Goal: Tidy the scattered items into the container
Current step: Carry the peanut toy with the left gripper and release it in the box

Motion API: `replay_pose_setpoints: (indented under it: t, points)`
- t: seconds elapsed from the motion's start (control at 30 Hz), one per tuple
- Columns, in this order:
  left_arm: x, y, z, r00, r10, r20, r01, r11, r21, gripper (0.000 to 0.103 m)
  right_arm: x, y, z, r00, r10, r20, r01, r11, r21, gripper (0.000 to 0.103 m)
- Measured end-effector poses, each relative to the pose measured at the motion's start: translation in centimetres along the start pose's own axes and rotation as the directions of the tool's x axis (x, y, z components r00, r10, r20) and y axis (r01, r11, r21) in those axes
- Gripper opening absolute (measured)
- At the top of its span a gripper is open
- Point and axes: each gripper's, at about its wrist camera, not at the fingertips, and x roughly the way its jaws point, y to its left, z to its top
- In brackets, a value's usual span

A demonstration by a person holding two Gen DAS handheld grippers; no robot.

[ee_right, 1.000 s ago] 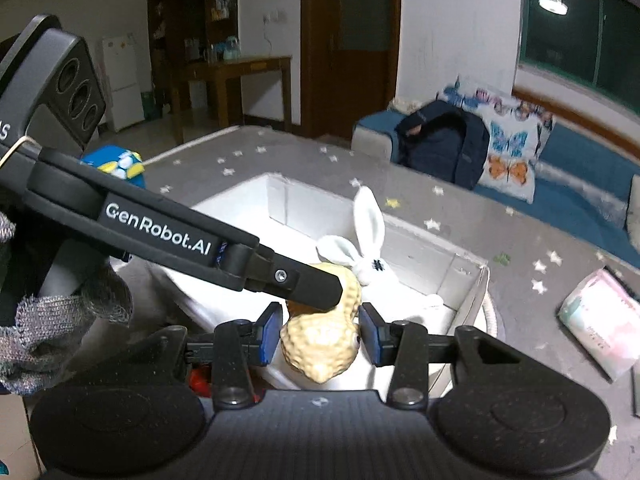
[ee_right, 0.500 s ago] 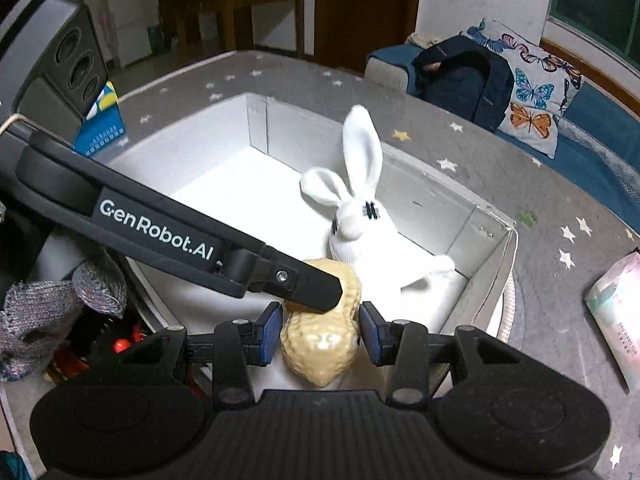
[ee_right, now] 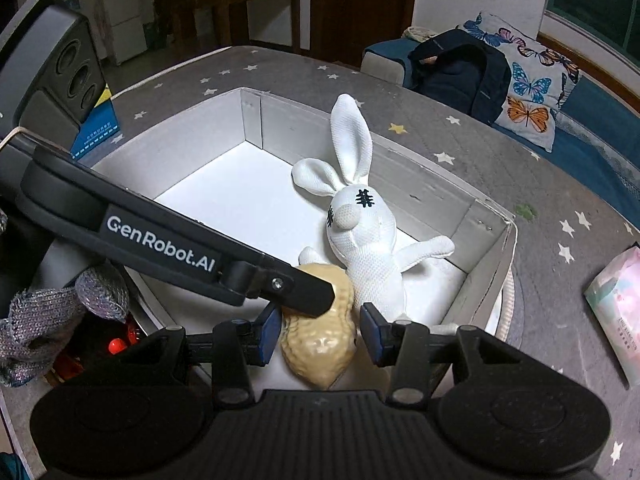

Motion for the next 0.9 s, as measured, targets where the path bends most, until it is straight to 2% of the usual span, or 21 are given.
replay_pose_setpoints:
  t: [0.1,0.5,0.9]
  points:
    - [-0.4,0.0,0.0,1.000,0.002,0.013,-0.002,1.000,-0.002,0.041,-0.5,0.1,-0.3,1.000,-0.007,0.015,0.006,1.000,0.007,0.051]
    - [-1.7,-0.2,-0.3,0.999,0.002,0.046,-0.002,1.000,-0.004,0.040,-3.3,1.2,-1.3,0.994,-0.035,0.100,0.032,0.999,0.029,0.051]
    - [-4.9,-2.0,-1.6,0.994,-0.020,0.108,0.014,0.998,0.053,0.040,-8.0,2.1,-3.8,0.972,-0.087,0.216,0.070,0.994,0.084,0.052]
